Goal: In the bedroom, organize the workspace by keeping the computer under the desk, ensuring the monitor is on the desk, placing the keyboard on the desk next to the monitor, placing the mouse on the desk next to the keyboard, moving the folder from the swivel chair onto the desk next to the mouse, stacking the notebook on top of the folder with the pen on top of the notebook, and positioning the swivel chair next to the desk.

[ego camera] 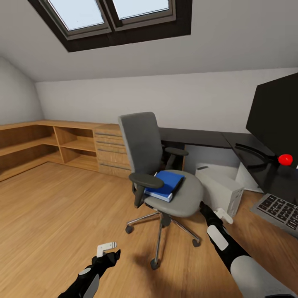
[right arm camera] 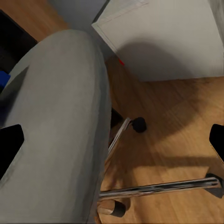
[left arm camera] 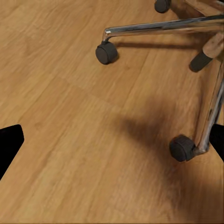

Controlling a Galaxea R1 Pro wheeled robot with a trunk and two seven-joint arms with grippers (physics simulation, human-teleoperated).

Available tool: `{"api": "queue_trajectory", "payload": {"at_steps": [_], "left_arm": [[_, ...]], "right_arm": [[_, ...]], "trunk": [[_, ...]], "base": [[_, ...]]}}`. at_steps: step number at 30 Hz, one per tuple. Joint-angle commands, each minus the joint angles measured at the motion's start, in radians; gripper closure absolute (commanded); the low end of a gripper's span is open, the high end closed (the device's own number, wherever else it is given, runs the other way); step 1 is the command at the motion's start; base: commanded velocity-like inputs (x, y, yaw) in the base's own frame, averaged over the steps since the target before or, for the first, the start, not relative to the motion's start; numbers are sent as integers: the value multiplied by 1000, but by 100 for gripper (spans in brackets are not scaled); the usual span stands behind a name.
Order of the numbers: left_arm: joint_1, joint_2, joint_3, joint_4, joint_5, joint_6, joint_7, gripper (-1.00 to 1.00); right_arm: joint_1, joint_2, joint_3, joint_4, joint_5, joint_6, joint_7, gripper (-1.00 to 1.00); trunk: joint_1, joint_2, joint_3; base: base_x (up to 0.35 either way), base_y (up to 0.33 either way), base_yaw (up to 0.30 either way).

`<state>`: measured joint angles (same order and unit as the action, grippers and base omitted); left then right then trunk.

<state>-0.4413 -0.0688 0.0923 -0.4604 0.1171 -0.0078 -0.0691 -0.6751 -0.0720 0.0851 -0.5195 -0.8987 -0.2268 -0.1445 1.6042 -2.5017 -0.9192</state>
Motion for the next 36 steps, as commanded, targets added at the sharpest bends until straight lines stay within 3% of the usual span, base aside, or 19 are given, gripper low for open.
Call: {"api": "queue_trajectory", "payload": {"at_steps": [1,6,16,32,36], "left_arm": [[-1,-7,6,-5,8,-1,-7,-100],[-1,-21,7,-33,7,-2,-7,-100],[-1,-5,5,-90,6,-50,-6,-100],[-1,-1,6,-138,5,-58,-5,-100],[-1,0,6,-138,4,-58,-5,-100]], "right_arm": [[-6,-3,8,-1,-3,-5,-7,-100],[-17,-8,9,-2,-3,-5,-7,-100],[22,-61,15,53,48,-8,1,-100],[26,-68,15,71,137,-6,1,-100],[26,-68,15,70,141,-4,1,-100]], "trunk": [[0,0,-1],[0,0,-1],[0,0,-1],[0,0,-1],[0,0,-1]], "base": [[0,0,0],[0,0,0],[0,0,0],[0,0,0],[0,0,0]]}}
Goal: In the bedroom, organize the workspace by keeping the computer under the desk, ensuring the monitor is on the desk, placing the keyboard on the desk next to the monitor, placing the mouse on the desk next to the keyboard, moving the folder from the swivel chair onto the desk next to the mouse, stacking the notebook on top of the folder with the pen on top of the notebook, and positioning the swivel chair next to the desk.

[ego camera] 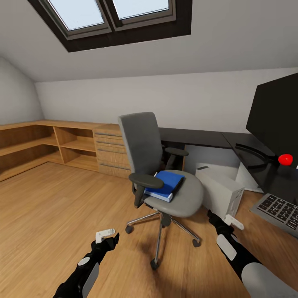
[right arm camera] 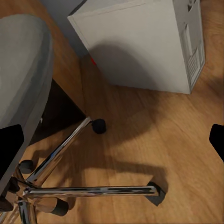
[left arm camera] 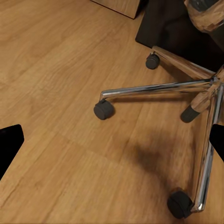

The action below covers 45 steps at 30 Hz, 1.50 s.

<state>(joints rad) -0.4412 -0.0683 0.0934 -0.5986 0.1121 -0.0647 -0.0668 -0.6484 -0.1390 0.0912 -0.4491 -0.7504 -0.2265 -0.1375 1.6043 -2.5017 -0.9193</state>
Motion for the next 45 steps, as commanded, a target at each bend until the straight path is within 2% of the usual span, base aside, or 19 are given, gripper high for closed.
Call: {"api": "queue_trajectory", "payload": {"at_steps": [1,15,45], "left_arm": [[-1,-1,5,1,9,-1,-7,-100],[-1,-1,5,6,9,0,-7,-100],[-1,-1,5,9,11,-1,-7,-100]], "right_arm": [[-1,-1,9,-1,-8,-4,-7,-100],[0,0,11,-5,-7,-4,-3,-100],[0,1,10,-5,-7,-3,-4,-100]], "trunk": [[0,0,-1],[0,0,-1],[0,0,-1]], "base": [[0,0,0],[3,0,0],[110,0,0]]}}
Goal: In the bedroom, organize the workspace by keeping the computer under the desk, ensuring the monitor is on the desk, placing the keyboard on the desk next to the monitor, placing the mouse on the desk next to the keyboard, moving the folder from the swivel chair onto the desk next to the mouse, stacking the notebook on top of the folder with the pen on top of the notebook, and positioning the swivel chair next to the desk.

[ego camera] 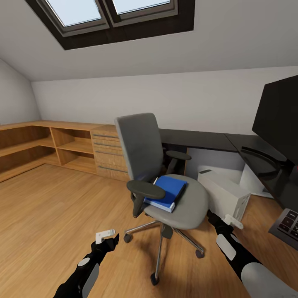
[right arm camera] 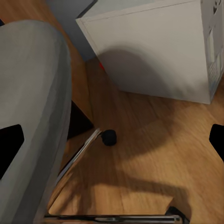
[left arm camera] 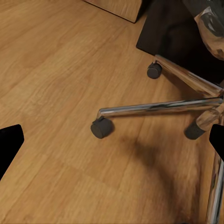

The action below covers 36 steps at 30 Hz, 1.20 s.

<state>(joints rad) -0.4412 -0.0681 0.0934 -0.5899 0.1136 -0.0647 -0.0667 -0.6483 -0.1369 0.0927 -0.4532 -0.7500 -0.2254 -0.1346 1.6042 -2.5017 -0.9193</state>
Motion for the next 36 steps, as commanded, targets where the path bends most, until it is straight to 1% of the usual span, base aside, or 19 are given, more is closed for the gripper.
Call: {"api": "queue_trajectory", "payload": {"at_steps": [1,9,18,36], "left_arm": [[-1,-1,5,1,9,-1,-7,-100],[-1,-1,5,1,9,-1,-7,-100],[-1,-1,5,1,9,-1,-7,-100],[-1,-1,5,1,9,-1,-7,-100]], "right_arm": [[-1,-1,9,-1,-8,-4,-6,-100],[-1,0,9,-2,-8,-5,-6,-100],[-1,1,7,-2,-8,-5,-6,-100],[-1,0,7,-2,-8,-5,-6,-100]], "trunk": [[0,0,-1],[0,0,-1],[0,0,-4],[0,0,-5]], "base": [[16,0,0],[5,0,6],[0,0,93],[0,0,6]]}}
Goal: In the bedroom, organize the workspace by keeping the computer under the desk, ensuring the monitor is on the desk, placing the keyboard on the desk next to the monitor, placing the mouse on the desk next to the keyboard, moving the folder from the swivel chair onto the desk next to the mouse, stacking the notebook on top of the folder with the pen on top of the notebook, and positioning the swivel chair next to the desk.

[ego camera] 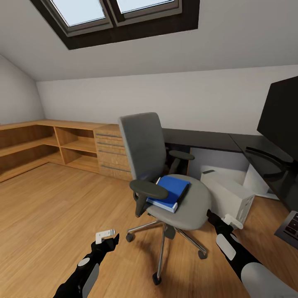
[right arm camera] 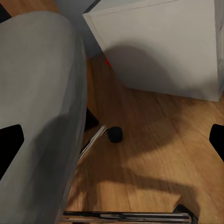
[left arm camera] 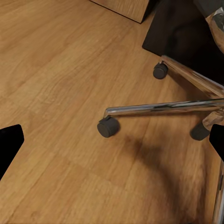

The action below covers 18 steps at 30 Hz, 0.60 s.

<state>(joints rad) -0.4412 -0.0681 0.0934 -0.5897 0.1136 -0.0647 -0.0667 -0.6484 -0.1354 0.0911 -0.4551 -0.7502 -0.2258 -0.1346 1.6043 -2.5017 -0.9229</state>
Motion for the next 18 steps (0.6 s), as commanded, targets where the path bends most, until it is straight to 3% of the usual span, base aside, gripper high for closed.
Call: {"api": "queue_trajectory", "payload": {"at_steps": [1,18], "left_arm": [[-1,-1,5,1,9,-1,-7,-100],[-1,-1,5,2,9,-1,-7,-100]], "right_arm": [[-1,-1,9,0,-8,-4,-7,-100],[-1,-4,7,-2,-9,-2,-6,-100]], "trunk": [[0,0,-1],[0,0,-1]], "base": [[0,0,0],[0,0,0]]}}
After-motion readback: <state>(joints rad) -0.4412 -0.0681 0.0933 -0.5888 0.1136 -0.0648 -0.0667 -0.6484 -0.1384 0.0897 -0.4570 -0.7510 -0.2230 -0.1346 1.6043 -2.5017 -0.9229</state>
